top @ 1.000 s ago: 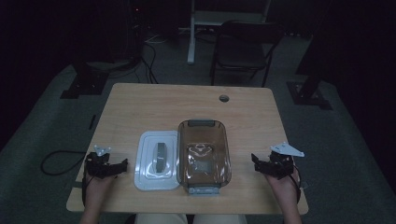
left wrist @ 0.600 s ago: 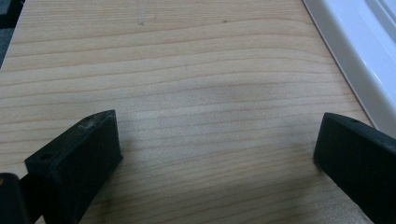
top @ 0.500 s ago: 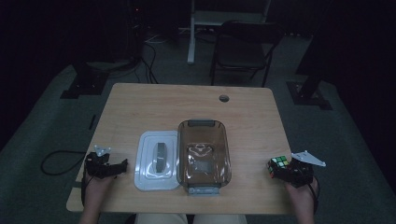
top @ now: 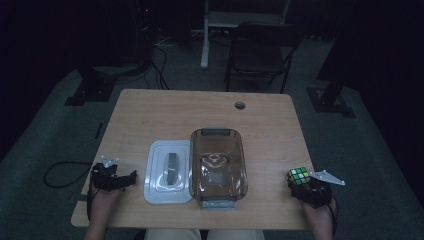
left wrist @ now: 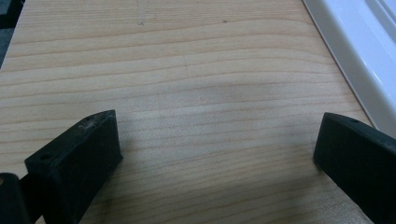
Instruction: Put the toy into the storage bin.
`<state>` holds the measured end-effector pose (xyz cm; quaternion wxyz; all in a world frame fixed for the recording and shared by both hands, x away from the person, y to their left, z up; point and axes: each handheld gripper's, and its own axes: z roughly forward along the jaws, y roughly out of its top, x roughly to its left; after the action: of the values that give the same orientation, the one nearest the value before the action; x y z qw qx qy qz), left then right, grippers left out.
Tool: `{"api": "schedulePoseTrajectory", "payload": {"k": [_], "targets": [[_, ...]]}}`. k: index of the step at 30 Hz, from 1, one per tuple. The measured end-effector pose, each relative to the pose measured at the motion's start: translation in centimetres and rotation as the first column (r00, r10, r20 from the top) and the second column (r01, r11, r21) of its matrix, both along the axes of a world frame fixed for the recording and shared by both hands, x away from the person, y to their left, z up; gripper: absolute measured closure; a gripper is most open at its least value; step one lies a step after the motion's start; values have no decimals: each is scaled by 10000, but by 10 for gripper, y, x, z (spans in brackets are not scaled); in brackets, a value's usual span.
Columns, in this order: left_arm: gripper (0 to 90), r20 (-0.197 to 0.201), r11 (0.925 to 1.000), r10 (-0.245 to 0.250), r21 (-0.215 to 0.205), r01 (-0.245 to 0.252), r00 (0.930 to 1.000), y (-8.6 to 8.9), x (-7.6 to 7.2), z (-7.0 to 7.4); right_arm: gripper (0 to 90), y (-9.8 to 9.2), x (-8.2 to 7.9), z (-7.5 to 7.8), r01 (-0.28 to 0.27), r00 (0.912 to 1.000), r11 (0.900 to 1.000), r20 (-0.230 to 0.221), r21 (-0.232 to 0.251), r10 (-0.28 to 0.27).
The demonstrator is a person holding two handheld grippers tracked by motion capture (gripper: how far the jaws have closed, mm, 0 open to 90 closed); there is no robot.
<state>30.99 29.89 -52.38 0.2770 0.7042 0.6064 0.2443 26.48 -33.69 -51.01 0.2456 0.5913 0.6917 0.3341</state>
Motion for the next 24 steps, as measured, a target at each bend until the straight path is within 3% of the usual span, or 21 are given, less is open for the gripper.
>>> {"api": "schedulePoseTrajectory", "payload": {"k": [6, 12, 19, 24], "targets": [[13, -5, 10000, -8, 3, 8, 10000, 0, 0, 0, 227, 2, 2, -9, 28, 9996, 9999, -296, -156, -33], [13, -10, 10000, -14, 8, 14, 10000, 0, 0, 0, 308, 0, 2, -10, 145, 9989, 9999, -439, 6, -144], [13, -1, 10000, -32, 11, 32, 10000, 0, 0, 0, 336, 4, 2, -9, 79, 9992, 9990, -381, -444, -96], [13, -4, 10000, -35, 14, 35, 10000, 0, 0, 0, 336, 9, 5, -5, -298, 9986, 9976, -453, -625, 270]]}}
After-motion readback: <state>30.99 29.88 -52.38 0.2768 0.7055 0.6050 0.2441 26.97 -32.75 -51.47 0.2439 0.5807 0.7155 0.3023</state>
